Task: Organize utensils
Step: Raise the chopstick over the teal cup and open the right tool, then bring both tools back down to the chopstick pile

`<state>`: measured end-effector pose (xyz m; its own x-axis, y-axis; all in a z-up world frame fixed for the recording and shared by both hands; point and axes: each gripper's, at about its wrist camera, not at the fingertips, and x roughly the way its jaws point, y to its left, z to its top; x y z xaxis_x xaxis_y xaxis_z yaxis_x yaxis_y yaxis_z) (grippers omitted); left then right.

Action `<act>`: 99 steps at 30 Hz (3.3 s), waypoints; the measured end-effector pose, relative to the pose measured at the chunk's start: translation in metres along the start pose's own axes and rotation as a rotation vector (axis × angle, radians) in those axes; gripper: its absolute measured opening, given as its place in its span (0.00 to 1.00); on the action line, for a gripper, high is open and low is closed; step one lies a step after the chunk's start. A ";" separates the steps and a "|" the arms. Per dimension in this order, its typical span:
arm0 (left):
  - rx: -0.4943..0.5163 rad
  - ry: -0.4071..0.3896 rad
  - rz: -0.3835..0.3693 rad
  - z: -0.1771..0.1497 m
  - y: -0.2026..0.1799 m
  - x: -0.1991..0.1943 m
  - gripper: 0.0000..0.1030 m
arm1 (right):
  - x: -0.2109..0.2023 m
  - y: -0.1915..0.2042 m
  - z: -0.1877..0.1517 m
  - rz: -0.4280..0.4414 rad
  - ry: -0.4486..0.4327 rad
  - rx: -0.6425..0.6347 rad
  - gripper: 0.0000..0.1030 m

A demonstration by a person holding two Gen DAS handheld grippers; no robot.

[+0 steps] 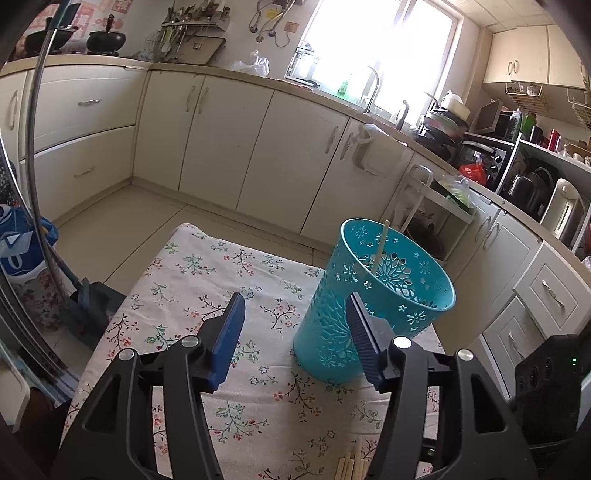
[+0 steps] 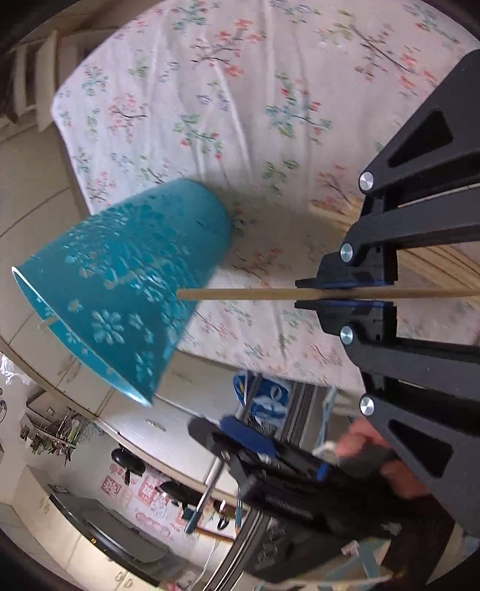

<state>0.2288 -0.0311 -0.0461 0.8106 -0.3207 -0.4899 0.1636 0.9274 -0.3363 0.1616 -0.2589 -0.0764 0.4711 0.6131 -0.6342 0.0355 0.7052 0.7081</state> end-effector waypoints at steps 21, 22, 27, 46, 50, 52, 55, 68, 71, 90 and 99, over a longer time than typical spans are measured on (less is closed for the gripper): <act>-0.002 0.046 0.020 -0.015 0.006 -0.004 0.57 | -0.017 0.097 0.108 -0.324 -0.723 -0.452 0.22; -0.011 0.045 0.019 -0.013 0.008 -0.002 0.58 | -0.018 0.087 0.105 -0.317 -0.721 -0.430 0.23; -0.054 0.044 0.077 -0.002 0.017 0.022 0.61 | -0.037 0.036 0.110 -0.374 -0.745 -0.253 0.32; -0.057 0.027 0.162 -0.002 0.021 0.034 0.74 | -0.032 0.065 0.126 -0.339 -0.822 -0.378 0.75; -0.043 0.028 0.156 -0.004 0.022 0.024 0.74 | -0.013 0.092 0.128 -0.418 -0.855 -0.509 0.75; -0.039 0.030 0.149 -0.005 0.022 0.019 0.75 | 0.000 0.102 0.127 -0.461 -0.840 -0.590 0.75; -0.045 0.035 0.144 -0.005 0.024 0.017 0.76 | 0.011 0.112 0.126 -0.510 -0.813 -0.668 0.75; -0.025 0.050 0.128 -0.013 0.020 -0.012 0.78 | -0.016 0.104 0.077 -0.457 -0.681 -0.632 0.76; 0.004 0.065 0.131 -0.021 0.015 -0.023 0.78 | -0.023 0.105 0.071 -0.429 -0.684 -0.631 0.78; 0.241 0.285 0.120 -0.082 0.006 -0.058 0.81 | 0.003 -0.020 -0.085 -0.537 -0.167 -0.094 0.33; 0.278 0.328 0.098 -0.098 -0.008 -0.049 0.82 | 0.030 0.001 -0.082 -0.593 -0.170 -0.193 0.33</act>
<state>0.1332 -0.0420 -0.0979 0.6159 -0.2308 -0.7533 0.2758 0.9588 -0.0683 0.1036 -0.2107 -0.1200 0.5538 0.0456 -0.8314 0.1812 0.9680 0.1738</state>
